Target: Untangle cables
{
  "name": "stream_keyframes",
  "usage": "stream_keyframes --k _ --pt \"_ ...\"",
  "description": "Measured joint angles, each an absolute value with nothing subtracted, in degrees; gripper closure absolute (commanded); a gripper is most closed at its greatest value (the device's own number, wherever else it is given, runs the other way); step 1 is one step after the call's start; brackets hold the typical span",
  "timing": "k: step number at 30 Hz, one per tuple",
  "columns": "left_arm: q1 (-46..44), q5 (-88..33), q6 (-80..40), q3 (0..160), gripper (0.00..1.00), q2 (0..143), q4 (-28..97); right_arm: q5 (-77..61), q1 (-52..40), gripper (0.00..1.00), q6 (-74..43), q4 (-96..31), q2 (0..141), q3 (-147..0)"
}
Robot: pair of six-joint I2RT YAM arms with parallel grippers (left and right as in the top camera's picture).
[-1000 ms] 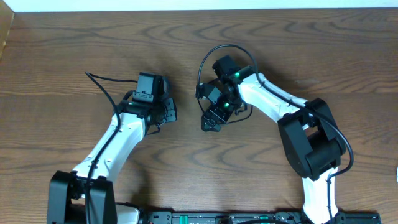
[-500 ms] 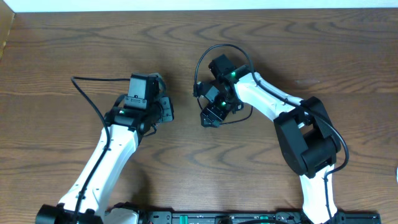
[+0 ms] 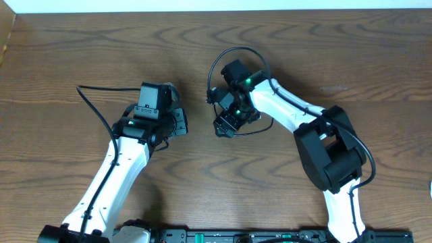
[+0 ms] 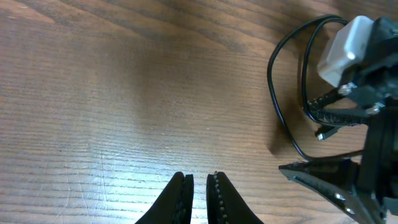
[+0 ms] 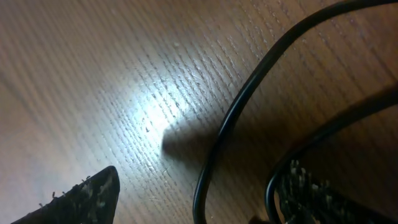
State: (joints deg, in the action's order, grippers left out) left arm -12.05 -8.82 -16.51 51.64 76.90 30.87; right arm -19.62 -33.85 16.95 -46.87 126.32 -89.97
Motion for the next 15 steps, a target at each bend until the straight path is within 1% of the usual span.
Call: stream_keyframes --k 3,9,15 --pt "-12.1 -8.8 -16.5 51.6 0.86 76.9 30.9 -15.8 -35.0 0.18 16.3 -47.2 126.3 -90.3" --pt "-12.1 -8.8 -16.5 51.6 0.86 76.9 30.8 -1.3 -35.2 0.18 13.6 -47.3 126.5 -90.5" --pt "-12.1 -8.8 -16.5 51.6 0.86 76.9 30.8 -0.4 -35.0 0.19 10.4 -48.1 126.5 -90.5"
